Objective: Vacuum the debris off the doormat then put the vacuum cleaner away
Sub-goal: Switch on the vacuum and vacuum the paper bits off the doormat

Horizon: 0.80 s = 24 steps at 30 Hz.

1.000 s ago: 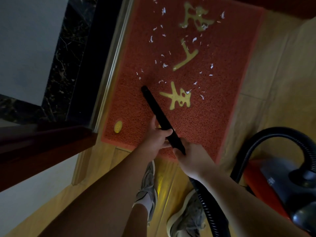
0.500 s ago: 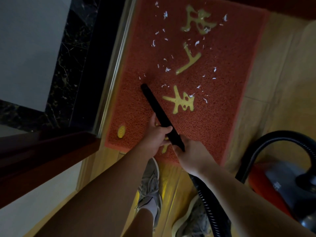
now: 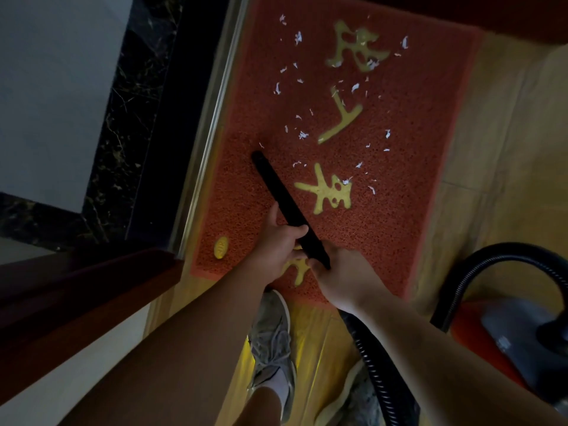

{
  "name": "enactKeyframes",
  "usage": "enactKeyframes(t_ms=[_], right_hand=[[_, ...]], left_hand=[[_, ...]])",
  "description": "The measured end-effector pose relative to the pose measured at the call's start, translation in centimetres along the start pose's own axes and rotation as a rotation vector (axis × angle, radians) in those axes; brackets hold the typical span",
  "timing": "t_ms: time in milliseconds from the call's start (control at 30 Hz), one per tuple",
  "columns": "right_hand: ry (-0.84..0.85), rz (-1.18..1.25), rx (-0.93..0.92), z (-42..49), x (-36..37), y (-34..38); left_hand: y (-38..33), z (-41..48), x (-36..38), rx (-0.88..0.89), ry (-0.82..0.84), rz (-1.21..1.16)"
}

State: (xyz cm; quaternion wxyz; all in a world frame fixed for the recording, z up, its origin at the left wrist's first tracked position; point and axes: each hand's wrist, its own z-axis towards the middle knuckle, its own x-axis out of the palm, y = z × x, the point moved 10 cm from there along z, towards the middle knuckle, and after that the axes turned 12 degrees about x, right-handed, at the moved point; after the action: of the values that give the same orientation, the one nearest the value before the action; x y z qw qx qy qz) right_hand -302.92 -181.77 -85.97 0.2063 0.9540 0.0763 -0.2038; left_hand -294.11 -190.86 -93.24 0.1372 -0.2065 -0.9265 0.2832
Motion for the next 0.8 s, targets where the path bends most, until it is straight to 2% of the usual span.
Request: enactKeyframes(t_ms=[300,800], right_hand=[[-0.006,0.024,0.024,-0.5,-0.4,-0.8],[-0.027,0.029,0.047,-1.0,-0.5,-2.1]], left_hand=[[0.0,0.1,1.0,0.011,0.035,0.046],[1.0,-0.4,1.7,-0.01,0.003,0.071]])
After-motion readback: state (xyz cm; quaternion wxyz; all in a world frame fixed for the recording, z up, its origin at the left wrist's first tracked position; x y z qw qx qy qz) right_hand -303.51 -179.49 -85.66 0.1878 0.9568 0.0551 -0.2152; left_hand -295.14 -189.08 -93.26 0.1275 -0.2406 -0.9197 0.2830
